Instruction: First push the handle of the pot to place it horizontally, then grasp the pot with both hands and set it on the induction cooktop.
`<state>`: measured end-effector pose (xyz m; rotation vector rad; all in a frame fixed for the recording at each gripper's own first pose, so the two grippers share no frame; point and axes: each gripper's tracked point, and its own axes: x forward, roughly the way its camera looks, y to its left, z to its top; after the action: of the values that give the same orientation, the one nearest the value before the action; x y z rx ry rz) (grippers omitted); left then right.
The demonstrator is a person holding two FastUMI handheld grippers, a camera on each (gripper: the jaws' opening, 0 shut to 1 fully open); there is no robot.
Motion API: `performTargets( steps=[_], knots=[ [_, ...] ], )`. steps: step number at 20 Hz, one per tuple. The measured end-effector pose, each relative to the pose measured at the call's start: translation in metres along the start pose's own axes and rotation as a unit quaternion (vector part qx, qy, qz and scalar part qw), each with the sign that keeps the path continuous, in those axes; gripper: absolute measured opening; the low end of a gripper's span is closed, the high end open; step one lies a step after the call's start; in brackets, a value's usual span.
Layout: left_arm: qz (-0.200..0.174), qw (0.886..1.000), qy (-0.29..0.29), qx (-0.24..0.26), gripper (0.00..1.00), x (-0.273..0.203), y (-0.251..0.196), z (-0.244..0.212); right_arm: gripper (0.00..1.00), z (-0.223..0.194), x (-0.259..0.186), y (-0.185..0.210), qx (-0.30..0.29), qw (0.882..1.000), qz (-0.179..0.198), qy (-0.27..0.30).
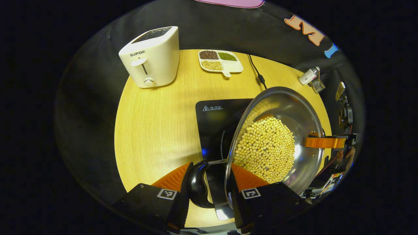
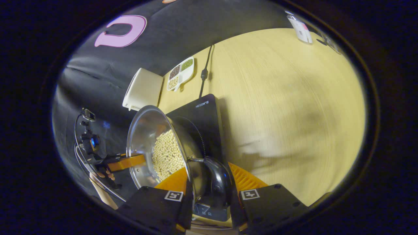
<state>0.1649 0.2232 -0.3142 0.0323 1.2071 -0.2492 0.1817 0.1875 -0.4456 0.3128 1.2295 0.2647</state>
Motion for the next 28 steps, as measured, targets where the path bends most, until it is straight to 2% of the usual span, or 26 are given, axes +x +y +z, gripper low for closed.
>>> performTargets(
  steps=[5, 6, 9, 10, 16, 17, 20, 21, 23, 26, 27, 28],
  knots=[
    [-0.007, 1.0, -0.002, -0.024, 0.59, 0.005, 0.002, -0.005, 0.49, 0.007, 0.002, 0.002, -0.006, 1.0, 0.013, -0.013],
    [-0.008, 1.0, -0.002, -0.025, 0.59, 0.004, 0.002, -0.006, 0.43, 0.006, 0.002, 0.004, -0.005, 1.0, 0.017, -0.01],
    [-0.015, 1.0, -0.01, -0.026, 0.61, 0.004, 0.002, -0.005, 0.46, 0.005, 0.003, 0.004, -0.001, 0.999, 0.031, -0.013],
    [-0.017, 0.999, -0.012, -0.025, 0.61, 0.004, 0.002, -0.005, 0.52, 0.005, 0.003, 0.005, 0.004, 0.999, 0.036, -0.013],
    [-0.02, 0.999, -0.015, -0.026, 0.61, 0.004, 0.002, -0.004, 0.52, 0.004, 0.004, 0.007, 0.012, 0.999, 0.048, -0.011],
    [-0.02, 0.999, -0.016, -0.029, 0.61, 0.005, 0.002, -0.005, 0.46, 0.004, 0.004, 0.007, 0.011, 0.999, 0.049, -0.012],
    [-0.018, 0.999, -0.018, -0.034, 0.63, 0.003, 0.003, -0.006, 0.46, 0.006, 0.006, 0.002, 0.004, 0.999, 0.045, -0.023],
    [-0.015, 0.999, -0.018, -0.037, 0.63, 0.003, 0.005, -0.008, 0.51, 0.006, 0.004, 0.004, 0.007, 0.999, 0.046, -0.022],
    [-0.014, 0.999, -0.028, -0.045, 0.69, 0.002, 0.005, -0.007, 0.55, 0.009, 0.005, -0.004, 0.0, 0.999, 0.029, -0.031],
    [0.016, 0.997, -0.065, -0.037, 0.76, -0.006, 0.013, -0.003, 0.76, 0.013, -0.007, -0.016, -0.024, 0.998, 0.009, -0.055],
    [0.027, 0.996, -0.081, -0.036, 0.94, -0.011, 0.016, 0.002, 0.83, 0.016, -0.015, -0.017, -0.031, 0.997, 0.005, -0.068],
    [0.037, 0.994, -0.096, -0.038, 0.94, -0.016, 0.016, 0.002, 0.91, 0.02, -0.023, -0.017, -0.037, 0.996, 0.004, -0.082]
  ],
)
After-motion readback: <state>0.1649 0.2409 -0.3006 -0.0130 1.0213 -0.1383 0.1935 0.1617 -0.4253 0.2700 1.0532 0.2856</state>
